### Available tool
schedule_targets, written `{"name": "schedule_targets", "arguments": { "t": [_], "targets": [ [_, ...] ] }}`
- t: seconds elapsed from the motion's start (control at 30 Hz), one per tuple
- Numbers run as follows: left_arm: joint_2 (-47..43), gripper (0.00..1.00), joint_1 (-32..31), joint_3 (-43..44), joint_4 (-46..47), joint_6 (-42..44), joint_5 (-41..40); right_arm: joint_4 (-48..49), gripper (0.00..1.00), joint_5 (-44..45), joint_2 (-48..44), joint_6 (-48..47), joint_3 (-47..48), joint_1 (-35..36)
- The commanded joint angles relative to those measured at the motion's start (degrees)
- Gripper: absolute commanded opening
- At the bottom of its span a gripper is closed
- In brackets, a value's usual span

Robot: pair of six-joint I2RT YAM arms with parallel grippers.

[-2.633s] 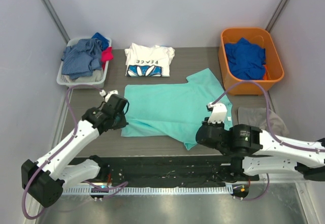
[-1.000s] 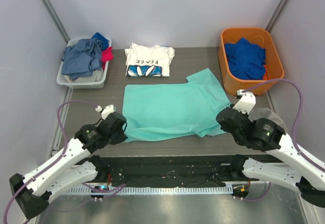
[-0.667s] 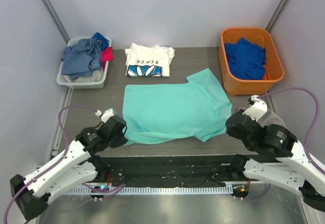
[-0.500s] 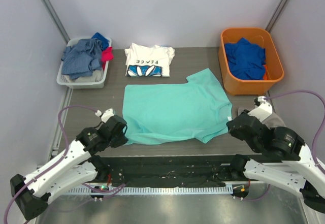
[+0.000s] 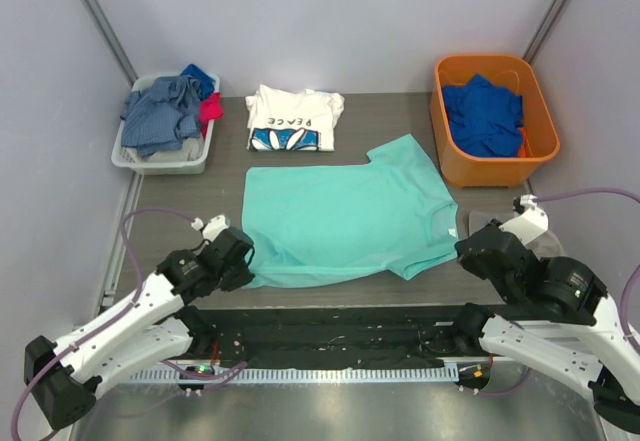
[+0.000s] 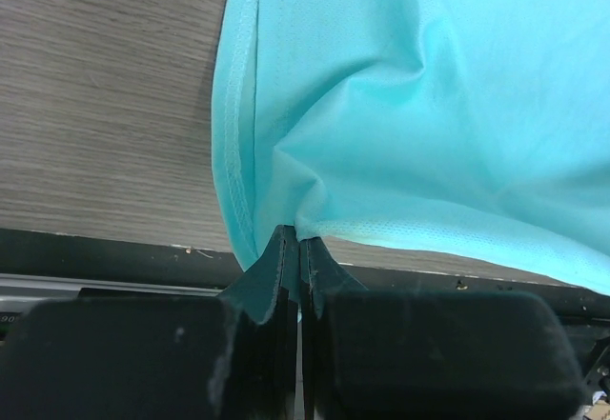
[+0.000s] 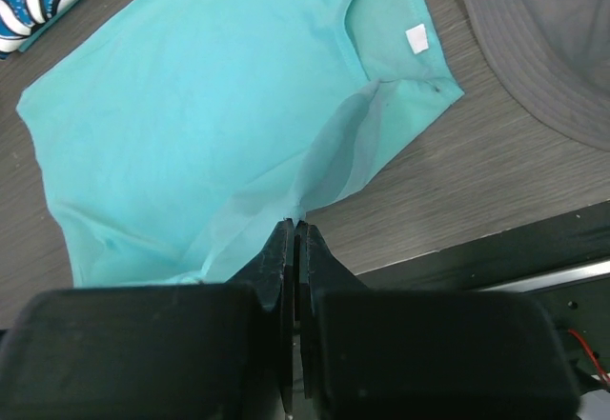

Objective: Fold and stack the t-shirts
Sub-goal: Flatten the tshirt out

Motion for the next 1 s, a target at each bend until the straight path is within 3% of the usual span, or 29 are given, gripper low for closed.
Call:
{"name": "schedule_targets", "arguments": {
  "t": [0.0,0.3,0.5,0.7,0.8,0.97],
  "targets": [
    [1.86,0.00,-0.29,1.35,2.61,-0.73,-2.75,-3.02,0.01,6.29,1.55,-0.01,-1.27,-0.19],
    [3.80,0.00,-0.29,3.38,2.35,-0.46,-8.12,5.41,0.01,7.44,5.68,-3.34,-5.14,-0.19],
    [3.01,0.00,-0.11,5.75,2.17,1.29,-11.45,9.02,0.01,11.04,9.71,-8.25,-0.84,-0.19],
    [8.01,0.00,-0.20,10.84,2.09,4.45,-12.25,15.16,0.01,13.42,14.64,-13.27,3.91,-0.19],
    [8.28,0.00,-0.11,14.62,2.00,7.34,-14.70,18.68,0.01,14.73,15.35,-17.66,6.11,-0.19],
    [11.26,0.00,-0.02,26.12,0.42,15.08,-20.93,27.29,0.01,19.12,19.12,-32.85,14.27,-0.27]
  ]
}}
